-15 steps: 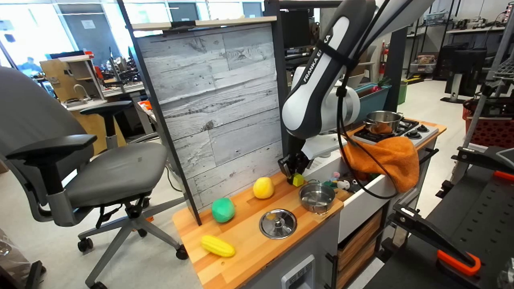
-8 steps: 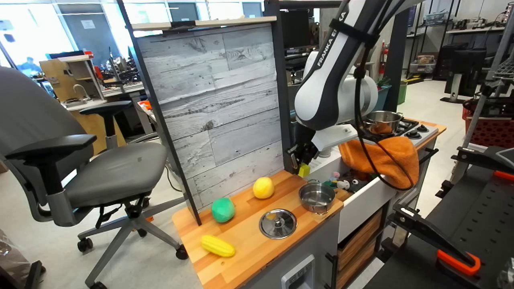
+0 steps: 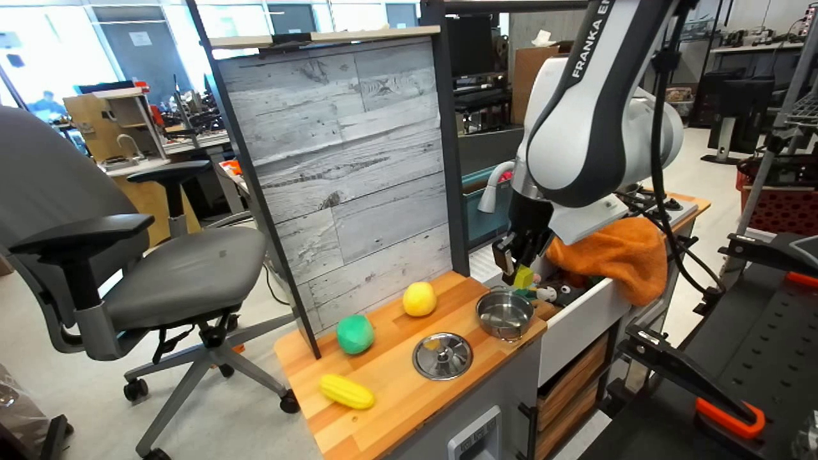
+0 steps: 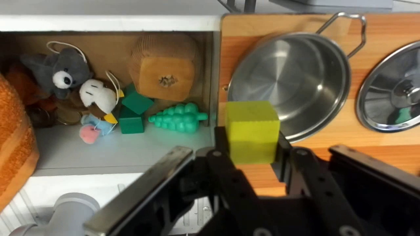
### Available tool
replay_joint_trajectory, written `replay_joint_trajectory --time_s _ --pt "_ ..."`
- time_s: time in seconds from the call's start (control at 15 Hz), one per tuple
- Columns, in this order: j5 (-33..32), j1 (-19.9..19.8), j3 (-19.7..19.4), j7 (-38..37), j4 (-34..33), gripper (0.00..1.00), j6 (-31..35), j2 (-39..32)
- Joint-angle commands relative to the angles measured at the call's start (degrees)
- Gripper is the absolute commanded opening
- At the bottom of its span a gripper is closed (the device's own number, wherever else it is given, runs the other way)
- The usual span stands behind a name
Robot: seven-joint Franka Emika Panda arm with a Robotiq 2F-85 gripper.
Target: Put the yellow cube inside the silver pot on the left
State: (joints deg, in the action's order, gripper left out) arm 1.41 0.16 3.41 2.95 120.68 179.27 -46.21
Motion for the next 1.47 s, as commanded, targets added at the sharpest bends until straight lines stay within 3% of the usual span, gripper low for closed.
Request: replay_joint_trajectory --time_s 0.0,0.33,1.2,1.27,1.4 --pt "-1.93 0.89 -0.29 0.34 7.64 0.08 6.20 3.83" --pt "-2.91 2.88 -0.42 -0.16 8.38 0.08 9.09 3.55" --pt "-2.97 4.22 -0.92 -0.06 1.42 0.08 5.43 0.85" --pt "-2.83 4.52 -1.31 -0.21 1.18 0.58 5.36 0.57" --pt "-2.73 5.06 -1.97 -0.35 0.73 0.66 5.17 0.16"
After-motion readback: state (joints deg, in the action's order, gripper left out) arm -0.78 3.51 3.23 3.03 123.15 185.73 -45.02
